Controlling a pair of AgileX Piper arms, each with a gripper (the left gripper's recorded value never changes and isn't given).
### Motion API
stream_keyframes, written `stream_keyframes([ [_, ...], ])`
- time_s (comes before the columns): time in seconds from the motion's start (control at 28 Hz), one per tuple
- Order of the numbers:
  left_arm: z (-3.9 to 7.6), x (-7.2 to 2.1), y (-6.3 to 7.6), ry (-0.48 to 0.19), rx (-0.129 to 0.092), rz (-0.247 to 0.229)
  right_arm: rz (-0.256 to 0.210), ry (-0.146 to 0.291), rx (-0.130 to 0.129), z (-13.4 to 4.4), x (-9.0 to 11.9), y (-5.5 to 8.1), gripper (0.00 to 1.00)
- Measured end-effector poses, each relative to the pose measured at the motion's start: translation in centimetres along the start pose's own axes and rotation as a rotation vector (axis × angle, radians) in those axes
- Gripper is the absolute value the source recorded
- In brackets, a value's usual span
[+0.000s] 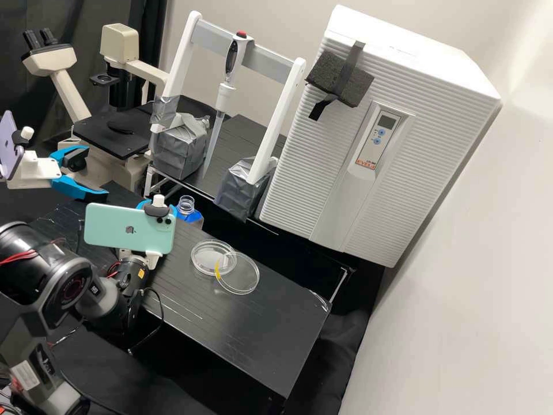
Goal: Close the bottle
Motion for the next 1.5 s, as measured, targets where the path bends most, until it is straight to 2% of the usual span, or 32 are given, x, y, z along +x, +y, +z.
stream_keyframes([
  [0.07,-0.1,0.00,0.0,0.006,-0.004,0.002,0.037,0.000,-0.005,-0.2,0.7,0.5,0.00],
  [0.21,0.2,0.04,0.0,-0.001,-0.005,0.001,0.078,-0.014,-0.005,-0.1,2.1,1.1,0.00],
  [0.29,0.2,0.04,0.0,-0.001,-0.005,0.001,0.096,-0.018,-0.011,-0.1,2.8,1.4,0.00],
  [0.43,0.2,0.03,0.0,0.000,-0.005,0.003,0.107,-0.032,-0.002,0.1,3.8,1.5,0.00],
  [0.71,0.3,-0.04,0.3,-0.005,-0.003,0.009,0.095,-0.043,0.018,0.2,5.2,1.0,0.00],
  [0.82,0.3,-0.04,0.3,-0.005,-0.001,0.009,0.079,-0.045,-0.001,0.1,5.6,0.7,0.00],
  [0.93,0.3,-0.04,0.3,-0.005,-0.001,0.009,0.061,-0.060,-0.007,0.2,5.9,0.3,0.00],
  [1.0,0.3,-0.04,0.3,-0.005,-0.001,0.009,0.062,-0.064,-0.012,0.3,6.2,0.4,0.00],
  [1.21,0.3,-0.04,0.3,-0.005,-0.001,0.009,0.070,-0.083,-0.003,0.6,6.4,0.4,0.00],
  [1.39,0.3,-0.04,0.3,-0.005,-0.001,0.009,0.062,-0.090,-0.032,0.9,6.7,0.2,0.00],
  [1.5,0.3,-0.04,0.3,-0.005,-0.001,0.009,0.060,-0.092,-0.036,1.0,6.9,0.1,0.00],
])
